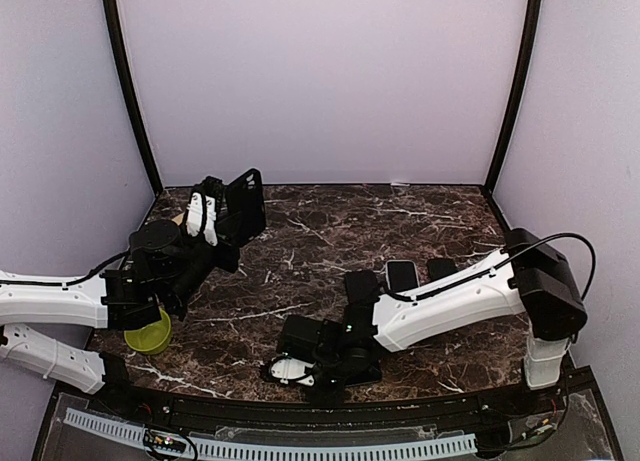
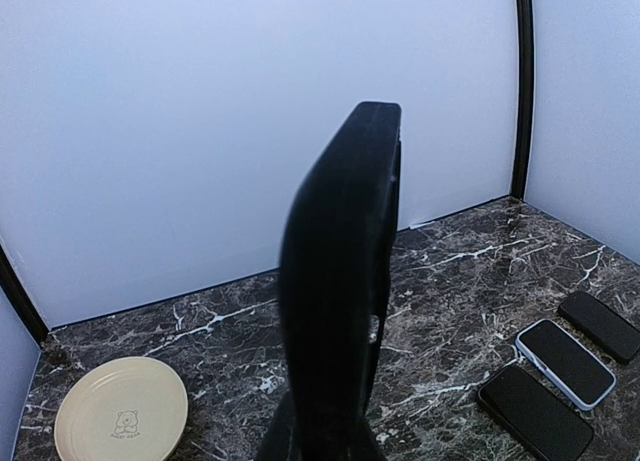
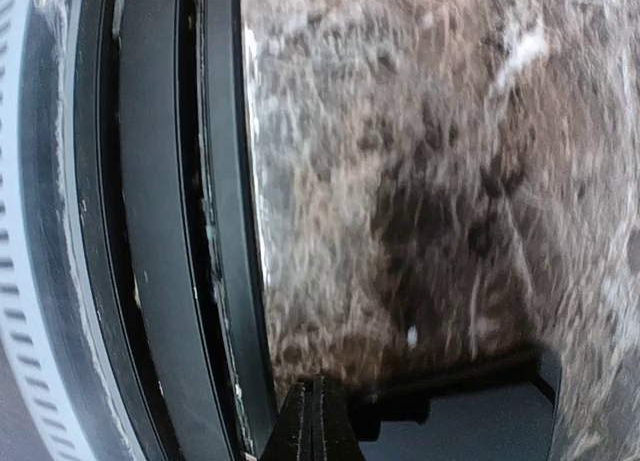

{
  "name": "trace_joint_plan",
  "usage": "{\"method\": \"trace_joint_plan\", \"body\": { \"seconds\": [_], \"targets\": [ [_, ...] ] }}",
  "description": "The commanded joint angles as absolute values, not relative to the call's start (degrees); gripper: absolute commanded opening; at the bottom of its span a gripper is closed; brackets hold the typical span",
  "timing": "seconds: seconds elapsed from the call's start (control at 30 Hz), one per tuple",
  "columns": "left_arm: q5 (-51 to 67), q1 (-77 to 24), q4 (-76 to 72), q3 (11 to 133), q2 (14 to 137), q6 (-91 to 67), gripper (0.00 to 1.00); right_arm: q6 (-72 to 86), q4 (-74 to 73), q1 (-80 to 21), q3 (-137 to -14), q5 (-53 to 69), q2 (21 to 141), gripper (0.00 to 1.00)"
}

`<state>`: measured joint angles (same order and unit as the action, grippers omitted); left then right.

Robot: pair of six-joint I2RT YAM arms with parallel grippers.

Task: Put the phone into the phone case
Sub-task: Rotate the phone at the center of the board.

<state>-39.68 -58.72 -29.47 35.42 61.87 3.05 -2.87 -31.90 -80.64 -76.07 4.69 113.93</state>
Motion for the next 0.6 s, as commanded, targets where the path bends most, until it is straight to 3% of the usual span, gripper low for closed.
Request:
{"method": "trace_joint_plan", "body": {
  "seconds": [0.0,0.27,0.57],
  "targets": [
    [-39.64,-58.58,-30.42,35.51,61.76,3.87,0.0,-1.62,-38.58,-80.86,-72.4,1.4,110.44,0.0],
    [-39.12,-58.52,-30.16,35.57,61.96,3.46,0.0,8.53,-31.82,-80.82,-62.36,3.49,101.3,0.0],
    [-38.88,-58.46,-29.97,35.68,62.01,3.13,0.0,16.45,-33.63,-77.53,-55.3,-6.19,98.48,0.0]
  ]
}}
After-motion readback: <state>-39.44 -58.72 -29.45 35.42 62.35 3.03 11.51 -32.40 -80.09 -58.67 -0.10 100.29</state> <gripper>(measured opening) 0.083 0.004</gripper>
